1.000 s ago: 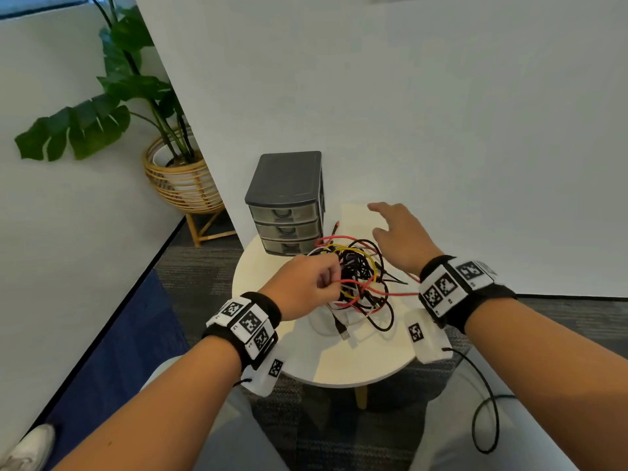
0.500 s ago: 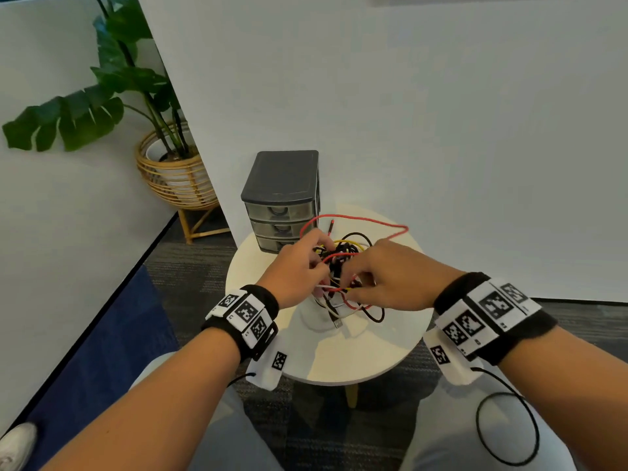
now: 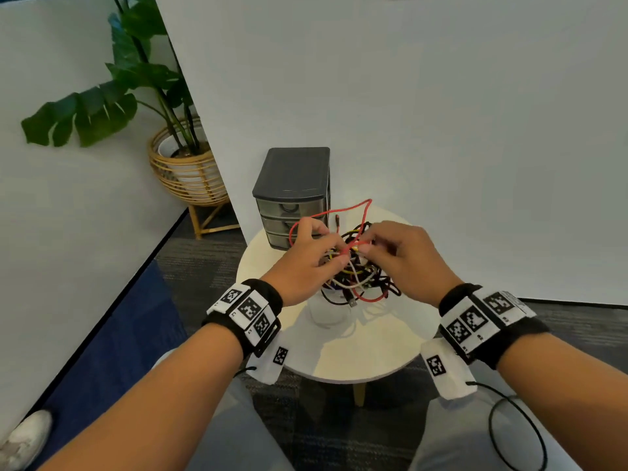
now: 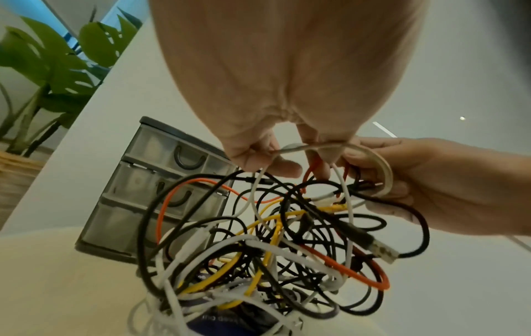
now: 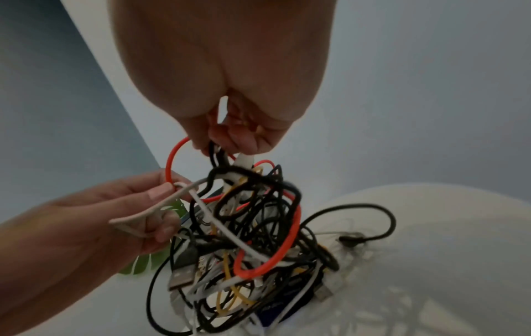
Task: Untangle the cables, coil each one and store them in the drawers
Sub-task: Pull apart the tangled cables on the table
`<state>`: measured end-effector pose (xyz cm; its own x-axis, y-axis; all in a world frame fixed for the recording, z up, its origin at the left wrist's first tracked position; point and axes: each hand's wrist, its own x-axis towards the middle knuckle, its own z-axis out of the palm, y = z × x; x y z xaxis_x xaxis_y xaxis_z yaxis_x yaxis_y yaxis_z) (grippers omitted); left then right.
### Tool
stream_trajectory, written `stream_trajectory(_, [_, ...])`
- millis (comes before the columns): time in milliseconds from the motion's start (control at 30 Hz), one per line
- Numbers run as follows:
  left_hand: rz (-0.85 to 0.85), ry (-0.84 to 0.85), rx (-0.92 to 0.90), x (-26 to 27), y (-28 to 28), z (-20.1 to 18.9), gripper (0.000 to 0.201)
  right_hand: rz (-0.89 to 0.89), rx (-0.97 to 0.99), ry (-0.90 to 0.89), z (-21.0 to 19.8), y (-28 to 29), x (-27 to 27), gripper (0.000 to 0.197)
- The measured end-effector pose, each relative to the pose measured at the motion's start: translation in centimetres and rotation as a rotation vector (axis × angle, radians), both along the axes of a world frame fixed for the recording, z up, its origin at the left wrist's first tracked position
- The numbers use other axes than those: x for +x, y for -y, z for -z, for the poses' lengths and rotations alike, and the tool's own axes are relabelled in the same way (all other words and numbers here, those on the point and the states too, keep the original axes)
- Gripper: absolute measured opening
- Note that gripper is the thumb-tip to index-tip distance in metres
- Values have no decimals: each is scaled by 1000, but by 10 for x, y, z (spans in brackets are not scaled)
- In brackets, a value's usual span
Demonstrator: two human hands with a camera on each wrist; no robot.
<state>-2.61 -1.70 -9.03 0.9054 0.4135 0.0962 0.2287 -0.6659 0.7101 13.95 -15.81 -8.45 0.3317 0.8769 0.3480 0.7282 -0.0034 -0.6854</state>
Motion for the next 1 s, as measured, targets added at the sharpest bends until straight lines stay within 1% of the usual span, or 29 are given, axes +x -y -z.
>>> stream_trajectory(100, [-15,9,86,2,-3,3,11,176,57,-139,1,-5,2,14])
stream_trajectory(167, [3,1,118,3,-3,0,9,335,74,-247,3,-11,5,16])
stream_trajectory(233, [7,-2,143,5,-5,-2,12,482,52,-339,4,-18,10,16])
stream_trajectory(267, [12,2,155,6,-5,-3,15,529,20,-338,5,-21,13,14])
stream_trajectory(300, [19,9,172,8,-4,-4,19,552,-15,-282,4,-22,14,10])
stream_trajectory(333, [30,14,184,9,-4,-5,22,534,-36,-176,2,-22,11,11])
stream_trajectory(367, [34,15,183,11,-2,-6,24,463,-25,-41,-3,-21,7,21])
stream_trajectory(400, [27,15,166,12,1,-7,25,341,-13,104,-7,-18,3,32])
stream_trajectory(433, [13,16,141,12,2,-8,26,211,-41,264,-12,-17,-2,38])
stream_trajectory(467, [-3,18,119,13,3,-8,26,91,-98,411,-16,-17,-7,37])
stream_trajectory(500, [-14,22,107,13,3,-7,25,3,-174,520,-18,-18,-10,30])
stream_trajectory(533, [-21,30,99,13,3,-6,24,-27,-235,563,-20,-19,-9,23])
stream_trajectory(567, [-25,45,89,12,4,-4,22,-15,-235,532,-21,-21,-5,22])
stream_trajectory(600, [-28,61,74,11,4,-4,21,29,-176,440,-20,-23,-1,23])
stream_trajectory(667, [-29,75,48,9,3,-5,20,230,7,131,-21,-27,10,22])
stream_trajectory(733, [-38,61,36,7,3,-8,24,436,90,-193,-23,-31,20,20])
stream_trajectory(767, [-43,55,34,6,2,-9,25,491,85,-254,-23,-32,24,18])
stream_trajectory(800, [-46,51,33,6,2,-9,27,503,64,-208,-24,-32,25,19])
stream_trajectory(833, [-48,51,34,7,1,-10,28,472,44,-83,-25,-31,21,29])
stream_trajectory(900, [-54,60,41,8,2,-12,30,294,-20,216,-31,-29,7,52])
stream_trajectory(933, [-57,67,42,9,3,-13,30,187,-82,362,-35,-28,-3,55])
stream_trajectory(967, [-62,73,38,9,4,-14,30,92,-160,505,-36,-29,-10,51])
stream_trajectory(1000, [-68,77,33,9,5,-14,30,31,-233,618,-40,-30,-14,41])
